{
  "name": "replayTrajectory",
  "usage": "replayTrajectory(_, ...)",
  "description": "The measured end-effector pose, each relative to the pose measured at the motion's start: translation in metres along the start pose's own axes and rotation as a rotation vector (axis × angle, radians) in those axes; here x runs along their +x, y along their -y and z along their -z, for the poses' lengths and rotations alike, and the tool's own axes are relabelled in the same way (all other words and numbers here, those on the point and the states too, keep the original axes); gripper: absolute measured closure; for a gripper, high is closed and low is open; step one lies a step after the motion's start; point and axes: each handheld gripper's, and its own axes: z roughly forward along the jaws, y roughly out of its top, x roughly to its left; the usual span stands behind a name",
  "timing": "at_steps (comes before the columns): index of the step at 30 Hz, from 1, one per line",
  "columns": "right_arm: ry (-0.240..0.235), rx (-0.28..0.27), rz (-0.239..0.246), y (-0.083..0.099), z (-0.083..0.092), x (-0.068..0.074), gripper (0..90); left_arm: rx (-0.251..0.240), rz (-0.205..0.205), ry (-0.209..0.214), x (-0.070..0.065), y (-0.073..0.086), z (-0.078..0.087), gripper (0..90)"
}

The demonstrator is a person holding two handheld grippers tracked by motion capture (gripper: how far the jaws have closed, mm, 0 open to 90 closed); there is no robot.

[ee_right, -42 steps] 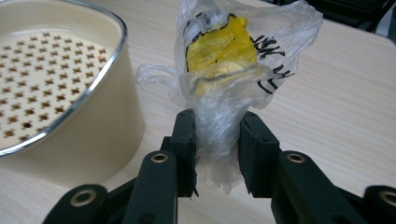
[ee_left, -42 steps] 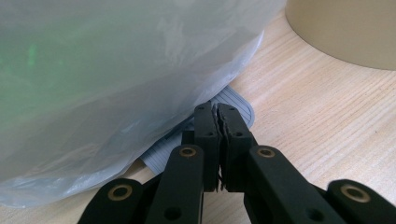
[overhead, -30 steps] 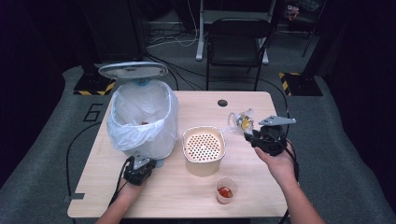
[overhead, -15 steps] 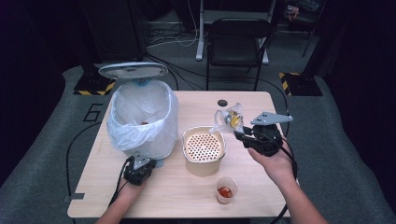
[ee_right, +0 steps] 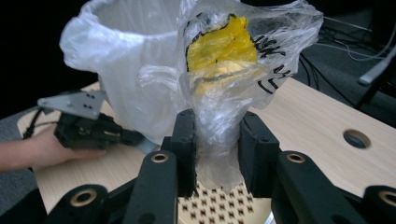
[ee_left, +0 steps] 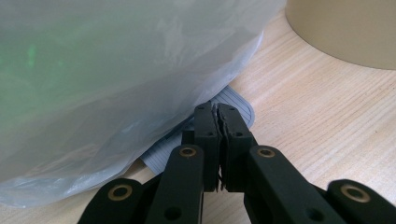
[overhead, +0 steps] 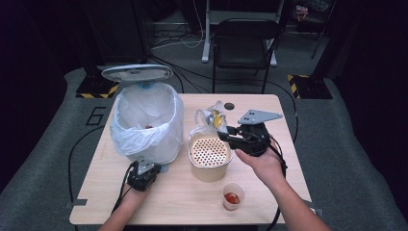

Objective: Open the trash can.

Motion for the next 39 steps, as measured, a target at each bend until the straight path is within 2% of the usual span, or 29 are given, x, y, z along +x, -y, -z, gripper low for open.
replayTrajectory(5, -0.028, -0.025, 0.019, -0.012, -0.010, 0.012, 69.9, 0.000, -0.001, 0.000, 0.000, 0.000, 0.000, 86.9)
replayTrajectory(9, -0.074, -0.045, 0.006, -0.021, -0.019, 0.022, 70.1, -0.005, 0.001, -0.002, 0.000, 0.000, 0.000, 86.9)
replayTrajectory(13, -0.090, -0.058, 0.024, -0.031, -0.024, 0.030, 70.1, -0.001, 0.001, -0.002, -0.001, 0.000, 0.000, 86.9)
replayTrajectory(14, -0.091, -0.064, 0.029, -0.034, -0.025, 0.032, 70.1, -0.001, 0.001, -0.002, 0.000, 0.000, 0.000, 87.0)
replayTrajectory(15, -0.092, -0.065, 0.031, -0.036, -0.025, 0.033, 70.1, -0.008, -0.020, -0.011, 0.001, 0.000, 0.000, 86.9)
replayTrajectory(17, -0.095, -0.066, 0.044, -0.042, -0.028, 0.037, 70.1, -0.004, -0.032, -0.009, 0.002, -0.001, 0.000, 86.9)
replayTrajectory(19, -0.098, -0.067, 0.065, -0.047, -0.031, 0.040, 70.1, -0.001, -0.069, -0.017, 0.004, -0.001, 0.001, 86.9)
replayTrajectory(22, -0.098, -0.068, 0.085, -0.053, -0.035, 0.043, 70.1, -0.001, -0.071, -0.018, 0.004, -0.002, 0.001, 87.0)
replayTrajectory(24, -0.103, -0.061, 0.074, -0.057, -0.037, 0.046, 70.1, 0.000, -0.071, -0.018, 0.004, -0.002, 0.001, 87.0)
replayTrajectory(39, -0.108, -0.034, 0.083, -0.075, -0.072, 0.053, 70.2, 0.000, -0.070, -0.019, 0.004, -0.001, 0.001, 86.9)
